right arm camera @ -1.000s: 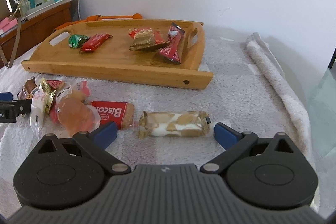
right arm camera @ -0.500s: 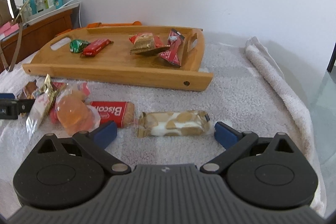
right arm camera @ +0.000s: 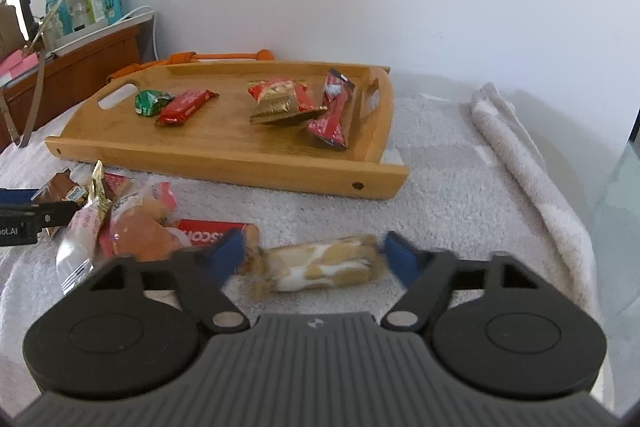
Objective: Organize snacks
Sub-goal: 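Grasp the brown almond packet with the left tool while the right tool grasps the clear cookie packet, then carry both packets over the bamboo tray and open both tools to release them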
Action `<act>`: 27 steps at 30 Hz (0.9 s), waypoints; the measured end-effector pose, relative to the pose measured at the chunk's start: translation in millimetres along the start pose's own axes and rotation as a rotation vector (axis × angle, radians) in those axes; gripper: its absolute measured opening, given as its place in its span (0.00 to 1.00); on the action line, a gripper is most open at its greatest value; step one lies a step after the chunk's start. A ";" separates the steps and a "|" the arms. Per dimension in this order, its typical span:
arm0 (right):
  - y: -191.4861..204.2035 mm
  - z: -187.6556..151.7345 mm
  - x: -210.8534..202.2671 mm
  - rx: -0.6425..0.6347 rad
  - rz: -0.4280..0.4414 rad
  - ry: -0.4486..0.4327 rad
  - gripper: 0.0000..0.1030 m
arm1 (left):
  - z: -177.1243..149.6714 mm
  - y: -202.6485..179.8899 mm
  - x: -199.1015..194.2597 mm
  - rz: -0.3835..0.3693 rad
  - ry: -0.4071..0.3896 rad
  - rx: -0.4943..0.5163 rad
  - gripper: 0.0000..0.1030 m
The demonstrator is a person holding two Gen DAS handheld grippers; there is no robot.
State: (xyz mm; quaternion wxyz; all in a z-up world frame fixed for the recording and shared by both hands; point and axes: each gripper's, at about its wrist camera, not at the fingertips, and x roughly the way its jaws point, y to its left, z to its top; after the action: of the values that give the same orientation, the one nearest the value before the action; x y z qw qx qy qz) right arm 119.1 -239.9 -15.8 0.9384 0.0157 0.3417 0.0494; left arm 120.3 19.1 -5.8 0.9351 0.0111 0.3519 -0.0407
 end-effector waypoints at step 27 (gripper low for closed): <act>33.3 36.8 -58.9 -0.016 0.003 -0.033 0.60 | 27.1 -4.6 -55.9 0.000 0.017 -0.015 0.56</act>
State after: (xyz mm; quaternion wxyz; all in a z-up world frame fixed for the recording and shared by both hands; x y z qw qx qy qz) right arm 95.2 -212.7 52.2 0.9439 0.0096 0.3257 0.0533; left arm 95.9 17.0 51.5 0.9321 0.0044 0.3602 -0.0378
